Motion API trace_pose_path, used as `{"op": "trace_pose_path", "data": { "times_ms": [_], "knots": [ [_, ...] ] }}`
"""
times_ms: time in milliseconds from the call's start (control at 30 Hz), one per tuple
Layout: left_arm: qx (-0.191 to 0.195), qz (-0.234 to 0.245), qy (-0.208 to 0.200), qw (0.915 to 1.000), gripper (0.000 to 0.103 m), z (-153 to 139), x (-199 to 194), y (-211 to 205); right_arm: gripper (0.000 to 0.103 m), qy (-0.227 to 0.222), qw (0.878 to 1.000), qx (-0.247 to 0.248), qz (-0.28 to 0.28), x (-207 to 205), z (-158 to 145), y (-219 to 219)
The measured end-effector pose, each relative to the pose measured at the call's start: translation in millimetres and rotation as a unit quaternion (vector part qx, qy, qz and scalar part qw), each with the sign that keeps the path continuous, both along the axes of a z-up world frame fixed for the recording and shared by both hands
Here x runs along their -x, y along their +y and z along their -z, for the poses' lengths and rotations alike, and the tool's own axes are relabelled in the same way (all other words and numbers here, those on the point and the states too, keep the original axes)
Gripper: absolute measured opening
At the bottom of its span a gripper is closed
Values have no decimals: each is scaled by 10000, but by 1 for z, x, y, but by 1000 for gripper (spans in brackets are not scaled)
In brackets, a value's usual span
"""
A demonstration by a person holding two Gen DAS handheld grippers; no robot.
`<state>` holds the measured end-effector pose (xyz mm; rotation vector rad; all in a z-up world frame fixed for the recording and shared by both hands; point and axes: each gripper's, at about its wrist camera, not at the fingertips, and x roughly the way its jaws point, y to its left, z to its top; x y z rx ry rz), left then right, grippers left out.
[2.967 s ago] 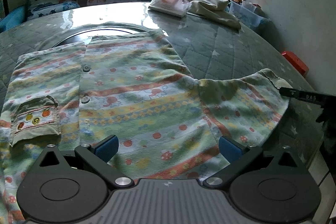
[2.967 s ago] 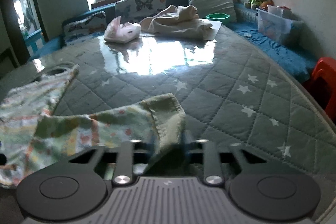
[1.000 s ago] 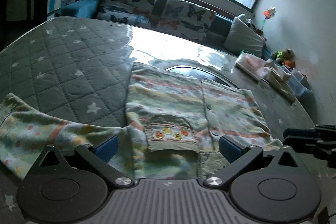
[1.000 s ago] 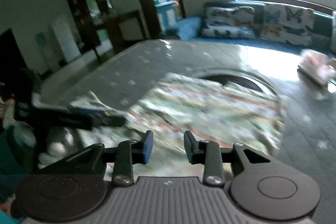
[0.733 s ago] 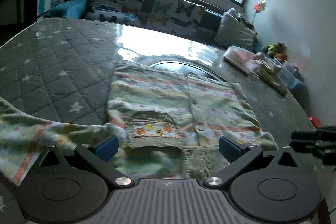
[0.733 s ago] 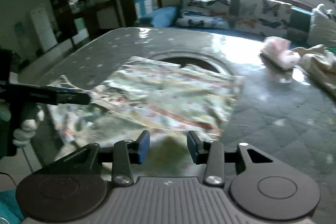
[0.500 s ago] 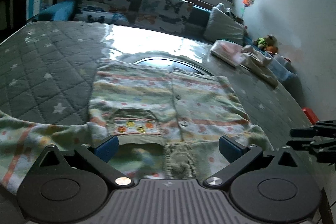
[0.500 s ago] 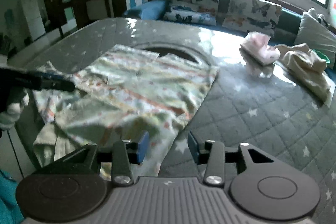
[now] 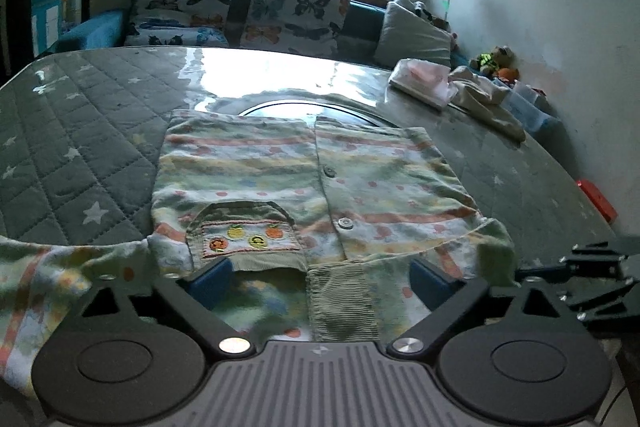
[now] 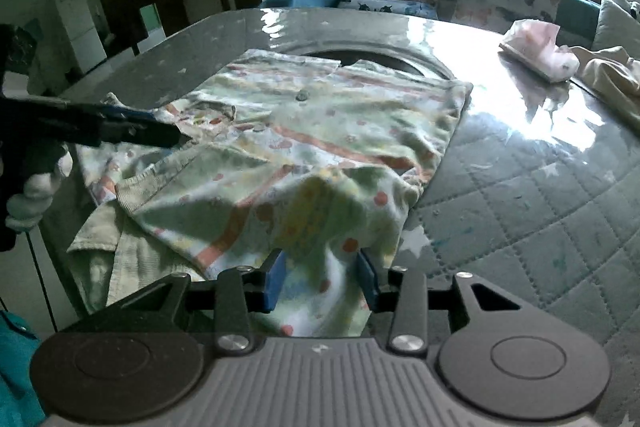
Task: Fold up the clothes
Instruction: 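Grasp the ribbed cuff of the other sleeve with the left gripper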
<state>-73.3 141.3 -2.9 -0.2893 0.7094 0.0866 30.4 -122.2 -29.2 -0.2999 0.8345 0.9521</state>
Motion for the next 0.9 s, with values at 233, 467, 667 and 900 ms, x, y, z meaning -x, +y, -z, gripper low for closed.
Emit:
{"op": "trace_pose_path", "data": {
  "times_ms": [233, 467, 667, 900],
  "knots": [
    [111, 333, 143, 9993, 63, 14, -16, -7, 40, -72, 9998, -134, 142, -3, -9, -4],
    [183, 296, 193, 9992, 48, 18, -17, -8, 40, -34, 9995, -172, 245, -7, -8, -6],
    [180, 283, 77, 9994, 22, 12, -16, -9, 40, -49, 9992, -251, 296, -11, -8, -4],
    [-72, 330, -427, 9985, 21, -20, -20, -11, 40, -155, 9986, -365, 350, -18, -11, -1]
  ]
}}
